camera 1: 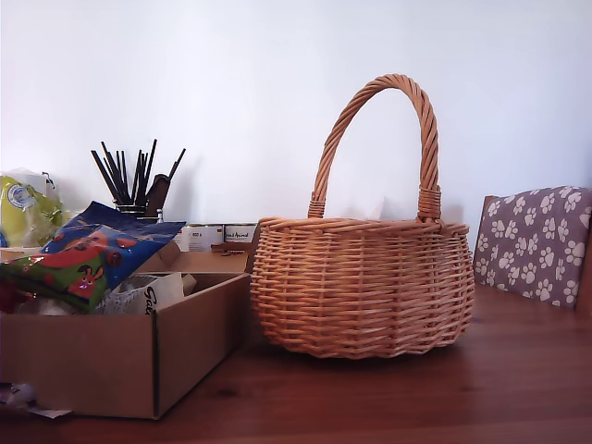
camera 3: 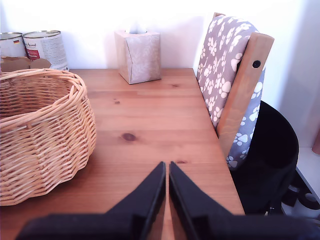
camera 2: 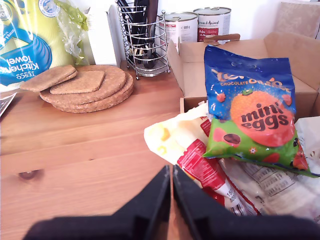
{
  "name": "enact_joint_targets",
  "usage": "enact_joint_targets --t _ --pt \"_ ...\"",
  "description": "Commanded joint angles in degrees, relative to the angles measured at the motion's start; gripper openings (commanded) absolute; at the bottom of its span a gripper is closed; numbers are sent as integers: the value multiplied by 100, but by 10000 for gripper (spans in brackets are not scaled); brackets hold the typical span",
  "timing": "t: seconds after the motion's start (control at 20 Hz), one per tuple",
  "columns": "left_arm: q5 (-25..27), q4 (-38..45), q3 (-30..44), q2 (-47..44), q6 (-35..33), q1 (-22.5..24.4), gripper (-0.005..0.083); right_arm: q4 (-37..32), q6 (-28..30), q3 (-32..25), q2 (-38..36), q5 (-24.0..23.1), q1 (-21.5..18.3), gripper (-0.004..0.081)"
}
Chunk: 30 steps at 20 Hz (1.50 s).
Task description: Move the bags of Easter eggs from the cardboard box on the left into the woven basket on the right side.
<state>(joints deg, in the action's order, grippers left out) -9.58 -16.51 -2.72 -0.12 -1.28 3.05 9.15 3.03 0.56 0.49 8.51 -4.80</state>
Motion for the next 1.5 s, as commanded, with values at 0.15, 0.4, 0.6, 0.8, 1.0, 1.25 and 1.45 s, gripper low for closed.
enact_joint_targets --t 0.15,0.4,0.6,0.8,1.0,1.25,1.45 --pt "-55 9 120 -59 -22 20 -19 -28 -15 -9 -28 -7 -20 -13" --pt "-61 28 120 -59 -15 20 -19 -42 -15 -9 -28 -9 -20 -13" --pt "-682 562 -20 -59 660 15 -19 -238 -319 330 -28 -4 9 -13" --pt "-1349 557 -612 -48 1165 -28 -19 494 -1025 1408 9 42 149 -13" --pt "-2059 234 -1279 334 1480 -205 -19 1110 -1816 2356 269 973 352 -13" --pt "-2951 -428 -2304 1628 758 -431 -19 2422 -1180 3438 1222 1537 680 -13" --pt "-2798 -1130 -3281 3049 -789 -743 -19 3770 -546 4579 2247 1322 933 -13"
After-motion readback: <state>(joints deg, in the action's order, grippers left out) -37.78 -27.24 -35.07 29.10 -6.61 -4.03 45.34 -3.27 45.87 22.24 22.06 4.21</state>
